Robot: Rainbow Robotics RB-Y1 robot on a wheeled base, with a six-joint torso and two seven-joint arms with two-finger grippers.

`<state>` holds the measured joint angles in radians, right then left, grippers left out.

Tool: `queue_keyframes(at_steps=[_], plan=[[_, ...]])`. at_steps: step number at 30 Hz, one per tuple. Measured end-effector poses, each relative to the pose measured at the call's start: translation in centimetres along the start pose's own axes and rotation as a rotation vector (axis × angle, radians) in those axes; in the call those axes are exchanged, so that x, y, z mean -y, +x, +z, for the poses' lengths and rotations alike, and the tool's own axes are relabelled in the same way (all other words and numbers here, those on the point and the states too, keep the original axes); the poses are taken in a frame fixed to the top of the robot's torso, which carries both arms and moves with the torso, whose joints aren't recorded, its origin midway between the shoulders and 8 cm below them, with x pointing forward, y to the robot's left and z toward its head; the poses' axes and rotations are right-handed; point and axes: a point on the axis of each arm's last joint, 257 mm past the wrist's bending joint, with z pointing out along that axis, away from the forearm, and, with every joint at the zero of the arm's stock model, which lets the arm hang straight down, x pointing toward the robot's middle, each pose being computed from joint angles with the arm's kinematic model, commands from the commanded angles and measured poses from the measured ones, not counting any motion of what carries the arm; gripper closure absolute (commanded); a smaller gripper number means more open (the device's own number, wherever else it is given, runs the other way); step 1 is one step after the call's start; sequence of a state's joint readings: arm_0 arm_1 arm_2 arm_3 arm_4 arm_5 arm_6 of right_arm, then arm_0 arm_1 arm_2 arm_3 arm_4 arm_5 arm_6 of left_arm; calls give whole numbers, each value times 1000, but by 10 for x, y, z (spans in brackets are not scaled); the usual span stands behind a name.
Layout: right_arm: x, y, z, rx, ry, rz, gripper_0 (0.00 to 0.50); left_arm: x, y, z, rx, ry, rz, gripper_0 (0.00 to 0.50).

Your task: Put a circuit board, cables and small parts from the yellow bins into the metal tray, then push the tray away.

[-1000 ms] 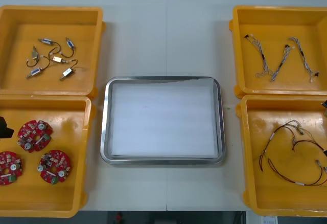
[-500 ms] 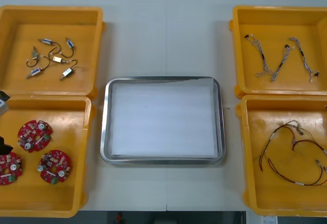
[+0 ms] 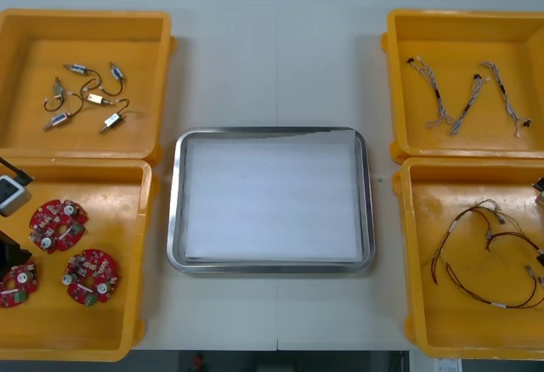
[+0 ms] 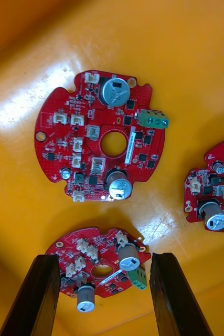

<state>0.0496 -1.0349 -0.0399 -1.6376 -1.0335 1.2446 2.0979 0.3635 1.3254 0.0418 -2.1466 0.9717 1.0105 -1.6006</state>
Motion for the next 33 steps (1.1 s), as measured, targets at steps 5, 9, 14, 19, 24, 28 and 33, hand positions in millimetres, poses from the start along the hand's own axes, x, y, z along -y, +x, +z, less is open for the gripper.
queue_keyframes(at_steps=[5,9,14,19,24,28,33], plan=[[1,3,5,-5,10,-5,0,6,6,7,-5,1,34,0],[0,4,7,-9,13,-12,0,7,8,11,-1,-10,65,0],[0,4,8,-9,14,-13,0,7,16,18,-7,-9,74,0],[0,4,9,-8,17,-18,153,6,23,26,-5,-6,75,0],[1,4,9,-10,19,-21,484,11,29,31,-6,5,85,0],[1,4,9,-10,20,-22,500,14,32,32,-14,11,88,0],[1,4,9,-9,20,-22,500,18,33,34,-5,19,88,0]])
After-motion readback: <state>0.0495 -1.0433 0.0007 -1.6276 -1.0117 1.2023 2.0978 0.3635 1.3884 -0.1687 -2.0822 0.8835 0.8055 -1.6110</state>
